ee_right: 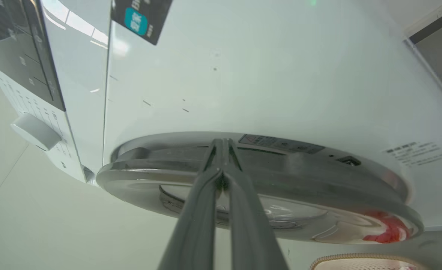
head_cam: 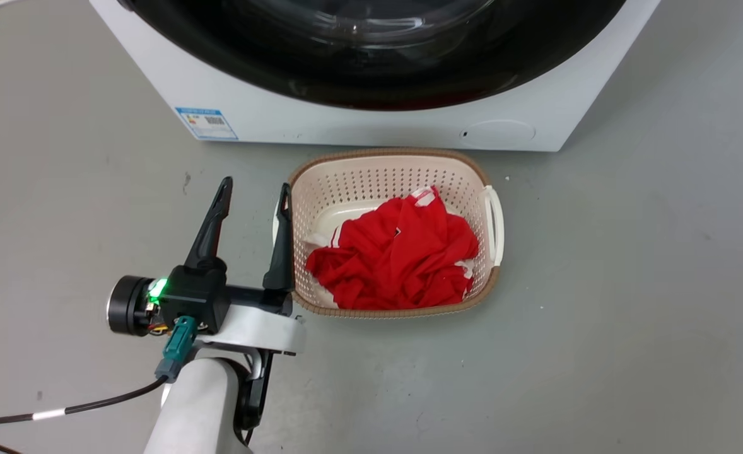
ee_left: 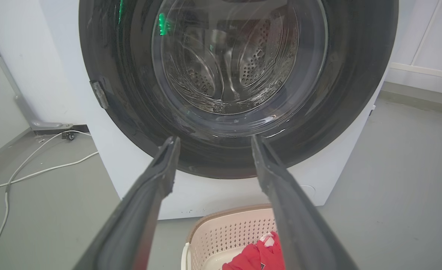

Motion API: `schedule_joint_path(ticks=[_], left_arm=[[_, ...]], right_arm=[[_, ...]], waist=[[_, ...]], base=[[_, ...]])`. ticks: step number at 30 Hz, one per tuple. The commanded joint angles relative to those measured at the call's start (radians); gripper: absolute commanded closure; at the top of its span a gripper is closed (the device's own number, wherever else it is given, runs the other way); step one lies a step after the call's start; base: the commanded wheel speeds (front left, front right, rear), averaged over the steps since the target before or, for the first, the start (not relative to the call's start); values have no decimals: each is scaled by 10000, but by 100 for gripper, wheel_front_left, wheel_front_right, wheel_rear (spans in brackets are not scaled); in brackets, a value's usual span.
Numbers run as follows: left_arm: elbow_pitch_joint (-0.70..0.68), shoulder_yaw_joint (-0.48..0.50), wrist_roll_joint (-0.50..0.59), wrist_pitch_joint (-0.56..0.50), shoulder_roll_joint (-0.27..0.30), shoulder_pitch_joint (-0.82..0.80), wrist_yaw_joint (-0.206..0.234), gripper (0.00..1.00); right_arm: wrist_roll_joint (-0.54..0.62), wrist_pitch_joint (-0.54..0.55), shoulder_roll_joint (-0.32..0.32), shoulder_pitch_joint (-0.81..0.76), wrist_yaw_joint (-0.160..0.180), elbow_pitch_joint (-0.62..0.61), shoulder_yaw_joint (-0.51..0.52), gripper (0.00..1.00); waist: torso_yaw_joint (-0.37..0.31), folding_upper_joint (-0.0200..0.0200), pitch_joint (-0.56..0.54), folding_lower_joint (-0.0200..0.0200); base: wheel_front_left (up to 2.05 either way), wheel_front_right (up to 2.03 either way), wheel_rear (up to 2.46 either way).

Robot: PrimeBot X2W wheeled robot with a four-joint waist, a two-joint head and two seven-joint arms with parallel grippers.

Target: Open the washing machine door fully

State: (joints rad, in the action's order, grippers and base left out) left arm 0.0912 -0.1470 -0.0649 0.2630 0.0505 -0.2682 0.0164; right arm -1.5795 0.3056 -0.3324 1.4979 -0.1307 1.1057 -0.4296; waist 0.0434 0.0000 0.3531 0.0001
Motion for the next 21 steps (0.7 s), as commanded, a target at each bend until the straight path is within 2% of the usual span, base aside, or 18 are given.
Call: schedule_joint_path(ticks=[1, 15, 21], left_arm=[[-55, -56, -43, 26, -1, -135, 27, 0], [-141, -401, -160, 26, -3, -514, 212, 0], [-97, -536, -180, 26, -3, -677, 248, 0]], right_arm=[[97, 8, 97, 214, 0, 191, -84, 100], [670, 230, 319, 1116, 0, 1132, -557, 100], [561, 913, 546, 1051, 0, 1143, -594, 100]], waist=[[104, 0, 169, -1], [304, 0, 933, -1], [343, 0, 1076, -1]], base=[[0, 0, 0], [0, 0, 0], [0, 0, 0]])
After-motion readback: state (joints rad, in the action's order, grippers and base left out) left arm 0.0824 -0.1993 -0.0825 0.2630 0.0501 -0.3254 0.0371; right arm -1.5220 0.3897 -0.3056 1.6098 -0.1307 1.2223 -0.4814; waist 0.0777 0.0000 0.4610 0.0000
